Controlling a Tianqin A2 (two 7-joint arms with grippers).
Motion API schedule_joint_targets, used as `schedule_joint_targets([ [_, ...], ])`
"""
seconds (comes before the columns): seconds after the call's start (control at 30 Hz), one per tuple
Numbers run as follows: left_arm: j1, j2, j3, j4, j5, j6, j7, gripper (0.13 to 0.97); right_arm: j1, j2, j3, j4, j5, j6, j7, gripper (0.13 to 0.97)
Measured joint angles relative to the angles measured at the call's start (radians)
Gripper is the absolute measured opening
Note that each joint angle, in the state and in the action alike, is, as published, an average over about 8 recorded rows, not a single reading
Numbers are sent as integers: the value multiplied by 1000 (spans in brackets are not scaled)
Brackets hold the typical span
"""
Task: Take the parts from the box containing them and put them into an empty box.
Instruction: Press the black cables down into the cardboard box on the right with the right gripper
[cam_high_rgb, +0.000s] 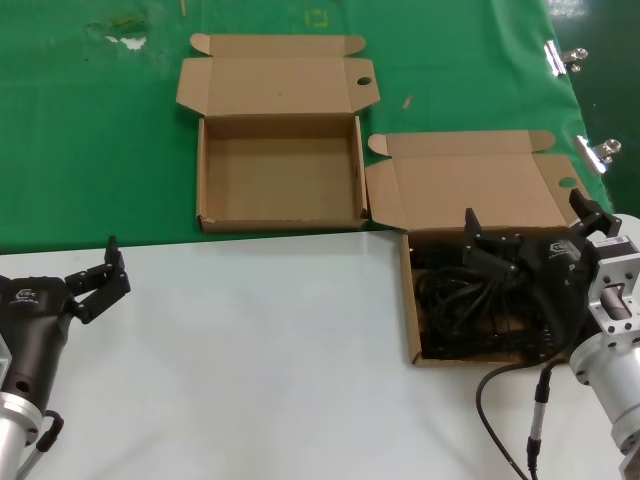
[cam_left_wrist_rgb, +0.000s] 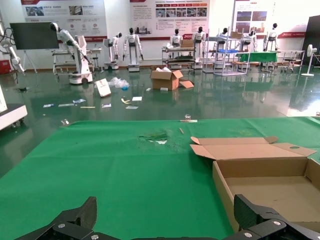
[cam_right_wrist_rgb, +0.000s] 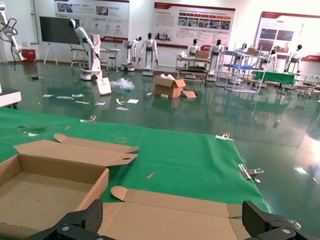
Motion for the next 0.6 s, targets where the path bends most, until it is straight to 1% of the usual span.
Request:
schedule_joint_targets([
  [0.6, 0, 0, 0, 0, 0, 0, 0, 965, 0, 0, 0, 0, 0, 0, 0, 966],
])
